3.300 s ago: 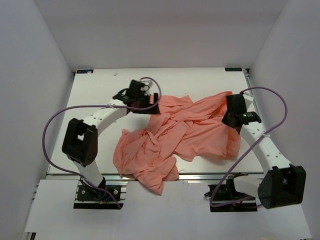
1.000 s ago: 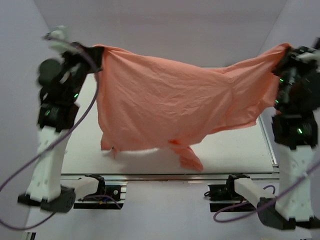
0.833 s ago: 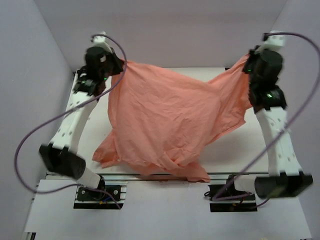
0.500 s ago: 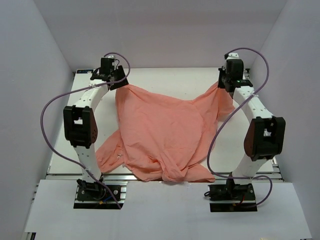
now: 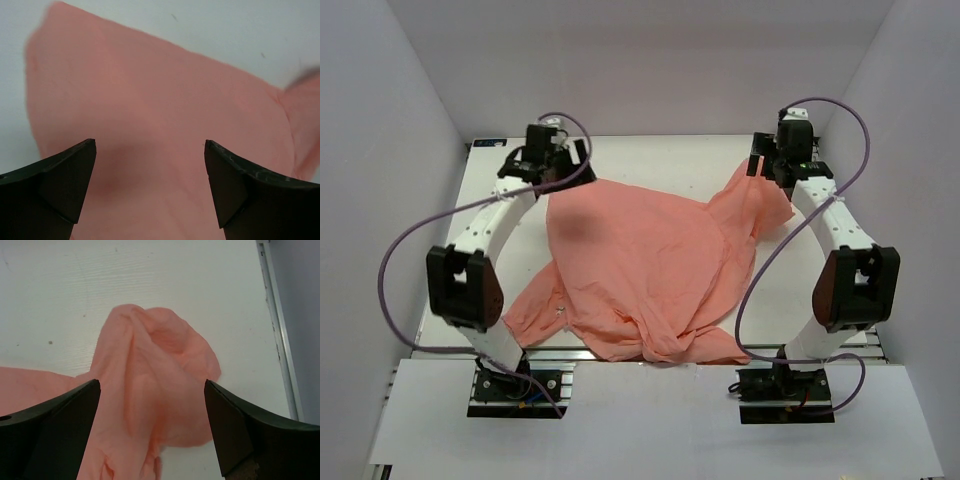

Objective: Zip up the jacket

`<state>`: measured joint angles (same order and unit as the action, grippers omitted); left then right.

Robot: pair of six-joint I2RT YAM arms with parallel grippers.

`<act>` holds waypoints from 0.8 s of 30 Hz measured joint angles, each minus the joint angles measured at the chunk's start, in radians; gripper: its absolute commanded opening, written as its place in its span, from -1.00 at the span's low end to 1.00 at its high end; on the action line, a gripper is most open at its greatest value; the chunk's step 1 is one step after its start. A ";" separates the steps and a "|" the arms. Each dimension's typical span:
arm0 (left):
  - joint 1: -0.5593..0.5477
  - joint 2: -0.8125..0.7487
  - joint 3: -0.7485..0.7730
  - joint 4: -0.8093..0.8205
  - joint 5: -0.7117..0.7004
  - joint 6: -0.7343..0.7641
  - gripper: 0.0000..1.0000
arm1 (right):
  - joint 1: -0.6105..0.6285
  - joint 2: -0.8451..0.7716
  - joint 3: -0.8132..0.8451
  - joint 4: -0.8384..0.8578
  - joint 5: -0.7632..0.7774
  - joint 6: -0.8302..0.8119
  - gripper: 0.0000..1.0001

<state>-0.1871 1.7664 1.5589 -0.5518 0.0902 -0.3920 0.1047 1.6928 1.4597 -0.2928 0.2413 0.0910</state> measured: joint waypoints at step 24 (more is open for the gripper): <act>-0.893 0.084 -0.188 -0.100 -0.067 -0.039 0.95 | -0.026 0.068 -0.159 -0.068 -0.111 0.135 0.62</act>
<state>-1.0798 1.8500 1.3712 -0.6521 0.0235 -0.4309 0.0788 1.7611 1.3006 -0.3607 0.1307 0.2264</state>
